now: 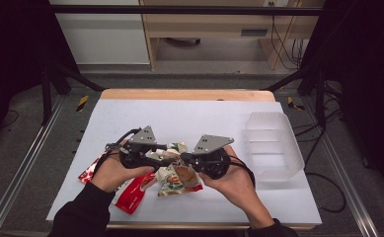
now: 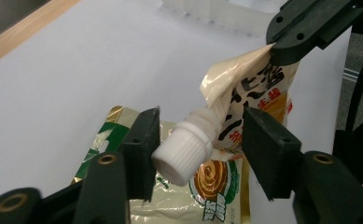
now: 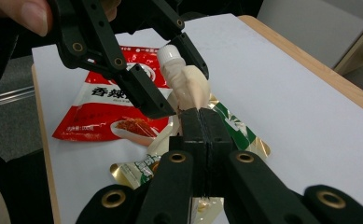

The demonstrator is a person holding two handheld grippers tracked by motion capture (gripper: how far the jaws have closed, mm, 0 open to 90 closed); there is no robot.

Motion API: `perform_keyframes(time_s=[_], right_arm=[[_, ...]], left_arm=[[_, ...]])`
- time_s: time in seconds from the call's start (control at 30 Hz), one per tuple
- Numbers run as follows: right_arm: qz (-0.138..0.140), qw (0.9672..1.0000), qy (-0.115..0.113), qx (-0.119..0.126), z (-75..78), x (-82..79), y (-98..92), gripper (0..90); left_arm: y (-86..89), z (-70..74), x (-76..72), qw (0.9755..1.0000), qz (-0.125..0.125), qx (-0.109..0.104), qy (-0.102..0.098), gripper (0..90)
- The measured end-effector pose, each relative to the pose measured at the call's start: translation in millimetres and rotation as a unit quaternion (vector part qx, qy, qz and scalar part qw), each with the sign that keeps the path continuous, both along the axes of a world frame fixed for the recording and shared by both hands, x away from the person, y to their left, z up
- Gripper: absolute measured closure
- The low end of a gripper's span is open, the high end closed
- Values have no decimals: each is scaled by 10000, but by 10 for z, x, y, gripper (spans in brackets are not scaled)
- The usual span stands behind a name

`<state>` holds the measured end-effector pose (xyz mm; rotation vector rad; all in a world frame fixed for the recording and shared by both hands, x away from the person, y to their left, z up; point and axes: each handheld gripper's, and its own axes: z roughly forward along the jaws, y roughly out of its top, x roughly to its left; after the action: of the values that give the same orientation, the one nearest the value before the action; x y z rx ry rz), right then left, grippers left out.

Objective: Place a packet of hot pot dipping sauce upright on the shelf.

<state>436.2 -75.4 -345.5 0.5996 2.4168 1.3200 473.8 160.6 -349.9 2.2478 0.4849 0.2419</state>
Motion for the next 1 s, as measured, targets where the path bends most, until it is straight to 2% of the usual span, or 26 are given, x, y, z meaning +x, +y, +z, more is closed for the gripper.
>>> perform_keyframes(time_s=[0.1, 0.23, 0.43, 0.53, 0.63, 0.67, 0.73, 0.77, 0.97, 1.0], right_arm=[[-17, 10000, 17, 19, -9, 38, -4, 900], [-102, 9999, 36, -31, -17, 57, -31, 900], [-215, 9997, 61, -7, -33, 76, -106, 900], [-255, 9996, 98, 39, -8, 88, -165, 897], [-231, 9997, 121, -19, 23, 95, -201, 891], [-231, 9997, 121, -19, 23, 95, -201, 891], [-225, 9996, 95, -122, 56, 107, -217, 888], [-229, 9996, 97, -159, 66, 114, -219, 886], [-156, 9989, 96, -435, 119, 160, -232, 867], [-110, 9981, 59, -609, 141, 182, -231, 849]], left_arm=[[37, -8, 51, 9998, 69, -118, 127, 599], [16, -21, 61, 9998, -17, -55, 178, 665], [-63, 49, 26, 9997, -141, 105, 149, 720], [-129, 171, 29, 9993, -260, 223, 118, 726], [-182, 270, 35, 9987, -360, 352, 94, 731], [-182, 270, 35, 9987, -360, 352, 94, 732], [-217, 322, 48, 9985, -378, 392, 78, 734], [-241, 366, 68, 9980, -415, 479, 85, 734], [-306, 447, 98, 9968, -500, 616, 42, 738], [-335, 467, 101, 9964, -514, 667, 36, 739]])
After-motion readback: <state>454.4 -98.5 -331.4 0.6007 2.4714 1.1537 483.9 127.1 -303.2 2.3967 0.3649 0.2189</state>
